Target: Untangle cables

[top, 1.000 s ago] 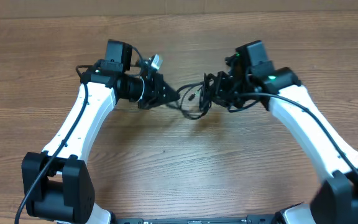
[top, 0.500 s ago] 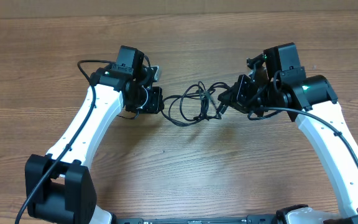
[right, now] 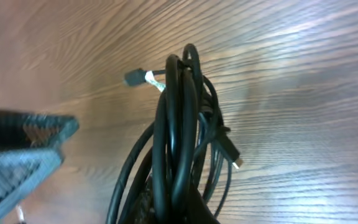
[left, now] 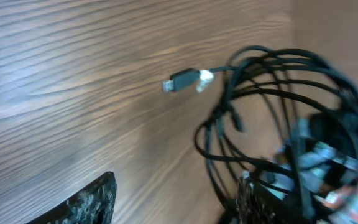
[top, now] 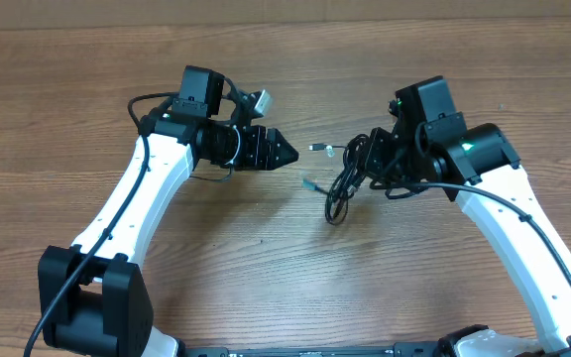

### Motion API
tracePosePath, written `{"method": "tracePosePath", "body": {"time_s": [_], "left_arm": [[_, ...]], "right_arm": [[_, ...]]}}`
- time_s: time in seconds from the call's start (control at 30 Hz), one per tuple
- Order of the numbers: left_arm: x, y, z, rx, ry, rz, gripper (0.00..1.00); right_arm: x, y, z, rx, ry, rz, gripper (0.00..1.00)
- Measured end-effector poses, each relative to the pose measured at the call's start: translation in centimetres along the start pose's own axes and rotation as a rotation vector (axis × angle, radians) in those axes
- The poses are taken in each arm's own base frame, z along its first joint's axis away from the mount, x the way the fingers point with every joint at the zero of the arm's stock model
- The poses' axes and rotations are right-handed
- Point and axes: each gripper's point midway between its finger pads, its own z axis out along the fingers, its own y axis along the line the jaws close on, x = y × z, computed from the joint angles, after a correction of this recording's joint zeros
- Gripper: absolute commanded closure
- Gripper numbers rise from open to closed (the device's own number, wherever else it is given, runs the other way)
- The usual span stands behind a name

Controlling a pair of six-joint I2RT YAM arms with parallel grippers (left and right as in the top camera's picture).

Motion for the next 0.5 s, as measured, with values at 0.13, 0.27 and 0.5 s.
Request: {"method": "tracePosePath", "body": {"time_s": [0.13,0.27,0.5], "left_arm": [[-0.2,-0.7,0.0,0.040,-0.006,0.014,0.37],[-0.5,-2.1,0.8,0.067,-0.013,0.074,0.29],[0.6,-6.7,4.1,0.126,0.019,0.191,0.31]], "right_arm": [[-0.4,-0.5,0.0,0.025,-0.022,0.063,0.96],[-0.3,-0.9,0.2,0.046,-0.021,0.099,0.96],[0.1,-2.0,2.1,0.105,0.037,0.134,0.96]]}}
